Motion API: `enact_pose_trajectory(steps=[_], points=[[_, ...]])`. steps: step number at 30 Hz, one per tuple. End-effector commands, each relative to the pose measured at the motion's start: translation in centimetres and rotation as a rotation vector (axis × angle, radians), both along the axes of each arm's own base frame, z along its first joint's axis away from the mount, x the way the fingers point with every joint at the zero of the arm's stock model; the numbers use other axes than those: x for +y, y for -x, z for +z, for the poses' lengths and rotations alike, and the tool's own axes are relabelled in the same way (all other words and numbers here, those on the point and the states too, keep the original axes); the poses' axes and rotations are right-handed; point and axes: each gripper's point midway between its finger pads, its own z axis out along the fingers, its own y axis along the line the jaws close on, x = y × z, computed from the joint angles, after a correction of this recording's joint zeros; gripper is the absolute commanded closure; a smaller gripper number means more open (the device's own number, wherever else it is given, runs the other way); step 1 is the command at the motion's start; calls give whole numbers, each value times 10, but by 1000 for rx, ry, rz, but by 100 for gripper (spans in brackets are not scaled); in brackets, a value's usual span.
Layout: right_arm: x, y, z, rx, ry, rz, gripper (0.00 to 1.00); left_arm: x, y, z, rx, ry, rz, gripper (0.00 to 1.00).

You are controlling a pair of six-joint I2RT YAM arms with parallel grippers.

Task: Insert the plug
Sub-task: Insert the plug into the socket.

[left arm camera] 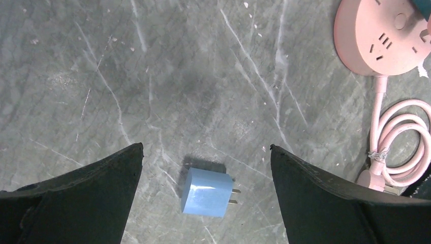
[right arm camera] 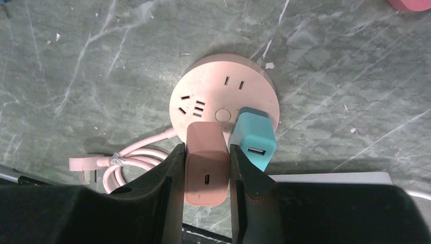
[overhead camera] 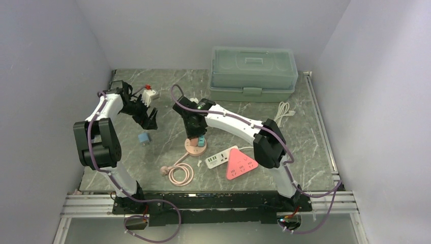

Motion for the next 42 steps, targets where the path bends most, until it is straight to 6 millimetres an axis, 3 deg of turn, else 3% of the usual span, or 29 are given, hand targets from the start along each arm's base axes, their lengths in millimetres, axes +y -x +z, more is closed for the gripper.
enact_pose_trajectory(steps=[1, 29, 42], points=[[6, -8, 5, -40, -1, -1, 100, 3, -3, 2, -10, -14, 27, 0], [20, -18, -7, -79, 5, -20, 100, 9, 1, -2, -2, -50, 7, 0], [14, -12, -19, -66, 55, -31, 100, 10, 1, -2, -1, -51, 5, 0]])
